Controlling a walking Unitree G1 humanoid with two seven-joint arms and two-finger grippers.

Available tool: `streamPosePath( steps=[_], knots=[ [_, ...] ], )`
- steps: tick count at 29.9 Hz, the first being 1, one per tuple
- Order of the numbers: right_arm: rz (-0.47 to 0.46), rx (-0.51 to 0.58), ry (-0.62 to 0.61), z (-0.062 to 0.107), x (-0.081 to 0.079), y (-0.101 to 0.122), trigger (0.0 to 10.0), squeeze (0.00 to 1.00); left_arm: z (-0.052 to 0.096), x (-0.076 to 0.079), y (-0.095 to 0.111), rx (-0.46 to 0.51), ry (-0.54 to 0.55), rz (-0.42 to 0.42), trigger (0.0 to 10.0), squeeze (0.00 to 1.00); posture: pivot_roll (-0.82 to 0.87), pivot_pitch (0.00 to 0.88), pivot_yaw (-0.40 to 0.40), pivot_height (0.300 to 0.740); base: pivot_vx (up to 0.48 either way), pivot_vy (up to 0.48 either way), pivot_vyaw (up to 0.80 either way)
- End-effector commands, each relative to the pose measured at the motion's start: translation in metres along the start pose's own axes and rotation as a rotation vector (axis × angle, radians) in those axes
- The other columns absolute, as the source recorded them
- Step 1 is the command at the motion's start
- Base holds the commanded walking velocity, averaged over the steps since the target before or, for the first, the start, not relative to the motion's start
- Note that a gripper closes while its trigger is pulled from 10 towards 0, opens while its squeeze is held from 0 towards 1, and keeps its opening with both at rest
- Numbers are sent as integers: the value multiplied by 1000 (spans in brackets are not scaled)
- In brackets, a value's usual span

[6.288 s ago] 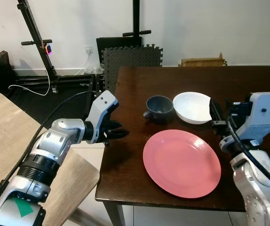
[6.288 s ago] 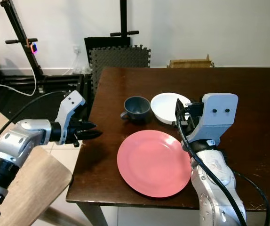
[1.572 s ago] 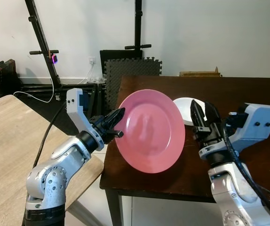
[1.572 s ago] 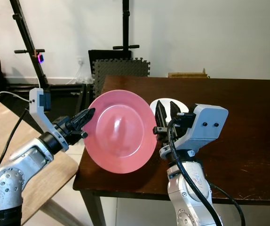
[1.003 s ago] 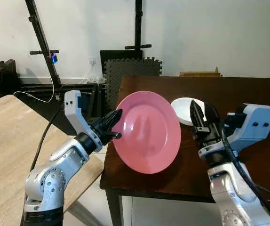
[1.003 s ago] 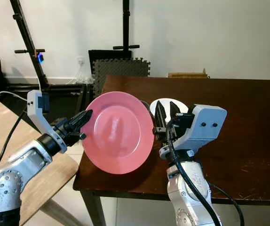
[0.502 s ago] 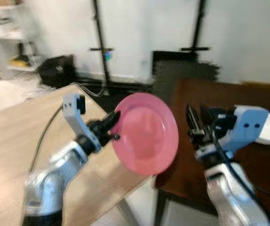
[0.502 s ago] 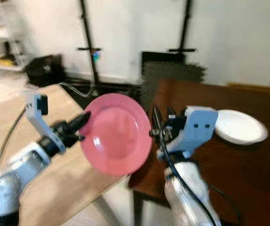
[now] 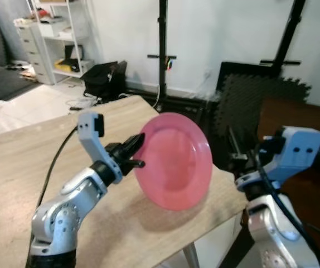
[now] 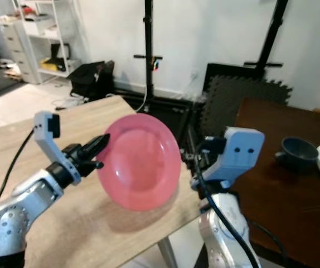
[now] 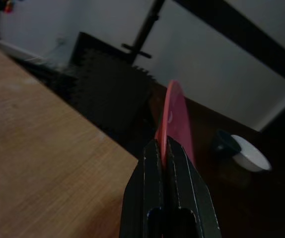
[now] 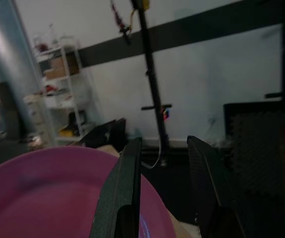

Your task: Setting the table

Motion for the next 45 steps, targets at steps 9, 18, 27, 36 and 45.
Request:
streamPosePath(
  steps=[9,18,27,36,45],
  knots=[
    [-16,-14,9,1,-3,-2,10000,0,3,-3,0,1,12,0,10000,0,-15,37,81,740,0,441,794],
    [-31,-13,-7,1,-1,-2,10000,0,0,-4,-2,1,21,-4,10000,0,-19,36,82,740,0,323,0],
    [-36,-7,6,2,-3,0,10000,0,-4,-8,4,48,90,102,10000,0,-15,44,86,740,0,0,0],
    [-40,8,87,1,-12,3,10000,0,8,-27,18,97,177,305,10000,0,9,60,88,740,0,0,0],
    [-31,5,183,-10,-22,-1,10000,43,50,-39,30,-28,110,270,10000,0,51,76,73,740,0,0,177]
  ],
)
Point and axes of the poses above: a point about 5 cm out from each wrist's last joint towards the gripper, its own z axis pointing back from the gripper into the wrist, its own y axis along the axis of the wrist's last joint, x = y × z, the point moved 2 cm from there along -z, pointing out of the wrist towards the gripper, and after that the axes turned 14 degrees about z, right-handed, at the moved point
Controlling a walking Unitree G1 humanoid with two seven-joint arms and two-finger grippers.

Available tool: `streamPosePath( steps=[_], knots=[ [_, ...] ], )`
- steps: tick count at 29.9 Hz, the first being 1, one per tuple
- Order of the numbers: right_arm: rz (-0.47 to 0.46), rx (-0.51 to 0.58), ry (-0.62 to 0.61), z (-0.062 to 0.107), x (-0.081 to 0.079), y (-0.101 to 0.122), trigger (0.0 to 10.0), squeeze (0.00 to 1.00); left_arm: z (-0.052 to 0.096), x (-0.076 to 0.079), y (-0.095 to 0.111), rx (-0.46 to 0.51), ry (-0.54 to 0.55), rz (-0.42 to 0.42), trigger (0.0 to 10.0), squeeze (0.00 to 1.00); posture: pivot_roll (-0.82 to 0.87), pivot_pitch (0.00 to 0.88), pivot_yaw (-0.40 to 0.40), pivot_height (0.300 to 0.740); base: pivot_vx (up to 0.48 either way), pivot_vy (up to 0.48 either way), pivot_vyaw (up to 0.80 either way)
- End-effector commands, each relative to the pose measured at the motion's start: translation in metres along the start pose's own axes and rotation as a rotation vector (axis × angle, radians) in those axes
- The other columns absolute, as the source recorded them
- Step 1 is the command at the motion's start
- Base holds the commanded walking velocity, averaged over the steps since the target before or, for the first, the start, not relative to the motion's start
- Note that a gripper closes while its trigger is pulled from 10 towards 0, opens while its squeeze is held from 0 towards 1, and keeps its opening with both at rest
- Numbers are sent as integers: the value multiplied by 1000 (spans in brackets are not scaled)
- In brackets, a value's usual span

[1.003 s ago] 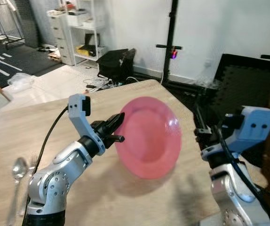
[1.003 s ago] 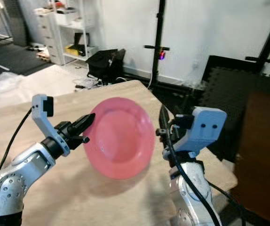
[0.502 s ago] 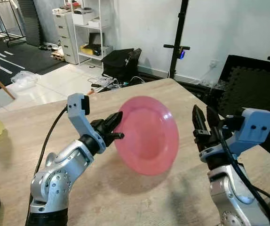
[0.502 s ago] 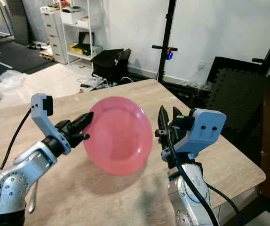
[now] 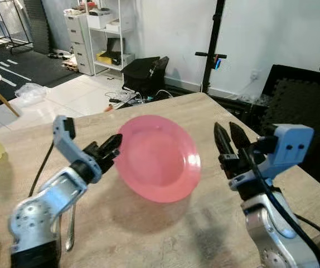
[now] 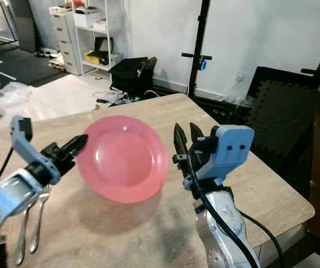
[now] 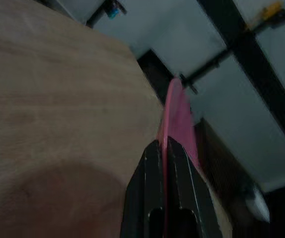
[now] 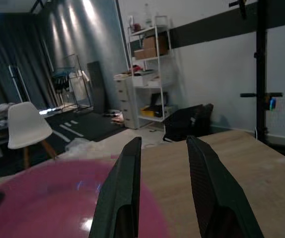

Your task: Setting the table

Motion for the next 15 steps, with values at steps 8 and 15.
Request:
streamPosePath(
  steps=[8,15],
  knots=[
    [-25,-24,-28,-7,3,-7,10000,231,11,5,3,-1,-8,-41,10000,0,74,77,65,740,0,0,800],
    [-11,-37,-74,-9,9,-9,10000,196,6,7,2,-26,-18,-30,10000,0,68,74,76,740,0,0,796]
  ],
)
Point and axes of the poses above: a point about 5 cm out from each wrist's last joint towards the gripper, its own z axis pointing back from the gripper into the wrist, its own y axis along the axis of the wrist's last joint, x = y × z, the point moved 2 cm from there along -z, pointing out of the wrist towards the gripper, and after that the axes turned 14 degrees about z, right-handed, at the moved point
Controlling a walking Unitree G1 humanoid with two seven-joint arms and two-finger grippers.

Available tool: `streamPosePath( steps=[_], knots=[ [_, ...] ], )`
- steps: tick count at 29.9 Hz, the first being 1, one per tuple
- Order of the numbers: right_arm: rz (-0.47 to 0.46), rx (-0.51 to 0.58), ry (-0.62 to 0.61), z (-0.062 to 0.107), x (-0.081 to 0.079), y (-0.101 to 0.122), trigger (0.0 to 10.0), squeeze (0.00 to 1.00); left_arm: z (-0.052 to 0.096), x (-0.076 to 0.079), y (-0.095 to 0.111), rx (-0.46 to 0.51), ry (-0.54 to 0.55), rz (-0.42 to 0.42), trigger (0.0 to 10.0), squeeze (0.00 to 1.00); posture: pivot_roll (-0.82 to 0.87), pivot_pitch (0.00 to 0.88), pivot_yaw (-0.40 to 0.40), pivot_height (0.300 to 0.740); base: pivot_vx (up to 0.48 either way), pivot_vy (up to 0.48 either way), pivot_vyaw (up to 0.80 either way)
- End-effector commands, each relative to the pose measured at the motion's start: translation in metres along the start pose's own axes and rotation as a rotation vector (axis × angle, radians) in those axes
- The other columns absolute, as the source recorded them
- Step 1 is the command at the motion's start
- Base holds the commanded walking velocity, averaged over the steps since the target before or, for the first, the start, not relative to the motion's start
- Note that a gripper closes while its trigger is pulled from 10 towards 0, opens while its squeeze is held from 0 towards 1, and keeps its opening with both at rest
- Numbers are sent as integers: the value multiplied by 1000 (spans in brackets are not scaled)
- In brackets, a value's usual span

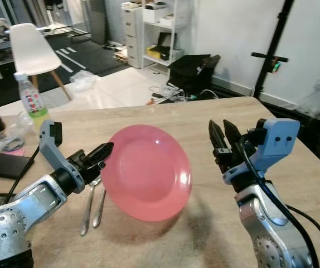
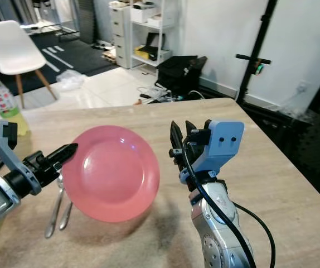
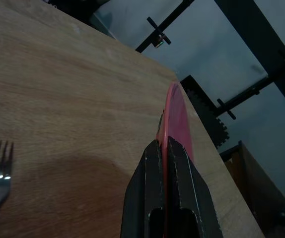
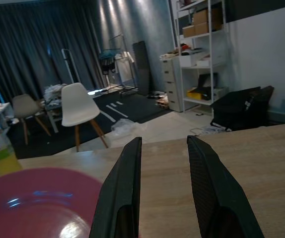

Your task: Setting the table

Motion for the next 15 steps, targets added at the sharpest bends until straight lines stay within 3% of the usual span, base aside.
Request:
streamPosePath(
  steps=[1,13,14,15],
  knots=[
    [3,-3,-15,0,0,-1,10000,196,0,0,1,-9,-5,-3,10000,0,68,74,76,740,0,0,794],
    [10,-8,-53,0,6,-2,10000,192,-8,4,-2,-19,-18,6,10000,0,63,70,87,740,0,0,772],
    [12,-7,-65,0,7,-2,10000,165,-9,4,-2,-22,-21,8,10000,0,63,71,87,740,0,0,0],
    [10,-8,-80,0,9,-2,10000,4,-11,4,-3,-25,-23,9,10000,0,62,72,88,740,0,0,0]
  ],
)
Point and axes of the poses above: a point about 5 cm out from each wrist's last joint towards the gripper, its own z axis pointing back from the gripper into the wrist, its own y axis along the axis of the wrist's last joint, x = y × z, the point moved 2 cm from there along -z, pointing out of the wrist towards the gripper, and after that the axes turned 14 degrees about z, right-handed, at the moved point
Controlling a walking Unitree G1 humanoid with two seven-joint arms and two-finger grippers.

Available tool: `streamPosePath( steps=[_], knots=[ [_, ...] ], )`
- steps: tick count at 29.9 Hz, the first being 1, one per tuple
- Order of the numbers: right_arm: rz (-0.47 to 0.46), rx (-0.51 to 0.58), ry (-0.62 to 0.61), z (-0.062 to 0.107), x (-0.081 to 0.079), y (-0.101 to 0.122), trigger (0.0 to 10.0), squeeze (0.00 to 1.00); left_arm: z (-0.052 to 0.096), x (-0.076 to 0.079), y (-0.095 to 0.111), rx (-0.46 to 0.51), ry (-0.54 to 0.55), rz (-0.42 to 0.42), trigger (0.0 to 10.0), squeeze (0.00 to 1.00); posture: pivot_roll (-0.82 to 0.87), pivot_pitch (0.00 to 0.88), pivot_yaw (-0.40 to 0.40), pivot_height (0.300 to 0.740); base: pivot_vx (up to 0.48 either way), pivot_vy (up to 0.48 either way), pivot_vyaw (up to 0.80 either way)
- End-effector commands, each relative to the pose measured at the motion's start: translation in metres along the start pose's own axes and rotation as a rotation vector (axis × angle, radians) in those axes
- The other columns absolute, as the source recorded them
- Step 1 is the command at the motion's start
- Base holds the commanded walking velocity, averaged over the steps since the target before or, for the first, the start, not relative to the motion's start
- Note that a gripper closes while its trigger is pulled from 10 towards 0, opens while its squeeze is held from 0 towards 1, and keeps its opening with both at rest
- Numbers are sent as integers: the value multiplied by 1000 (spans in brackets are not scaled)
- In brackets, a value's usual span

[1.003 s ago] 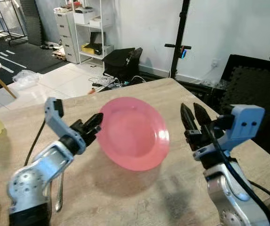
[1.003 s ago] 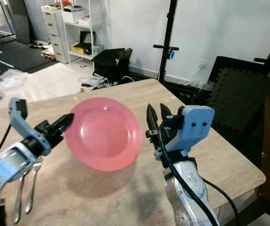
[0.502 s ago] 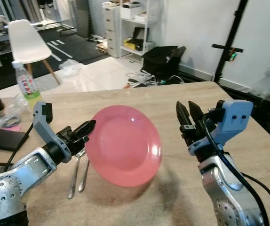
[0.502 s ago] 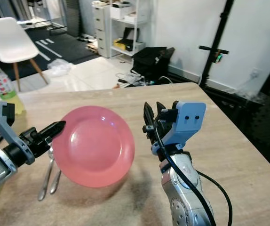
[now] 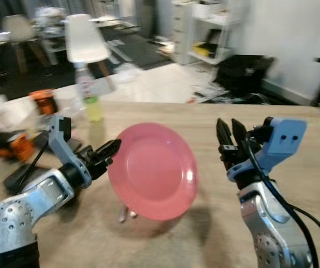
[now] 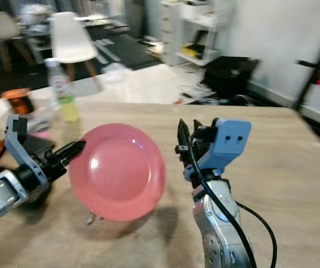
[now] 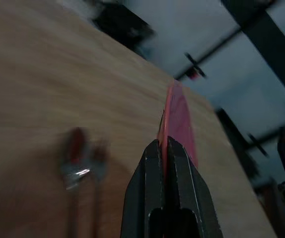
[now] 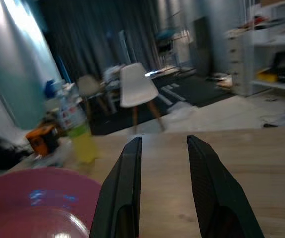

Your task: Setting the table

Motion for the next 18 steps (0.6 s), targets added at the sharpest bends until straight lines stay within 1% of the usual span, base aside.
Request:
streamPosePath(
  steps=[1,4,5,8,18],
  knots=[
    [11,0,-43,2,7,0,10000,0,-4,0,-4,-18,-9,11,10000,0,62,72,88,740,0,0,0],
    [8,-5,-63,2,10,-1,10000,0,-7,1,-5,-22,-16,12,10000,0,62,72,88,740,0,0,0],
    [14,-9,-73,3,11,-2,10000,0,-9,2,-5,-23,-22,13,10000,0,62,72,88,740,0,0,-456],
    [11,-23,-101,4,16,-4,10000,0,-13,5,-6,-32,-36,18,10000,0,46,67,94,740,0,0,-800],
    [26,-26,-115,6,18,-4,10000,0,-18,6,-11,-50,-48,28,10000,0,36,64,101,740,0,0,-800]
  ],
)
Point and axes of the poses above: a point about 5 cm out from each wrist's last joint towards the gripper, its own z axis pointing back from the gripper into the wrist, its own y axis along the axis of the wrist's last joint, x = y × z, the point moved 2 cm from there along -z, pointing out of the wrist towards the gripper, and after that the axes turned 14 degrees about z, right-handed, at the moved point
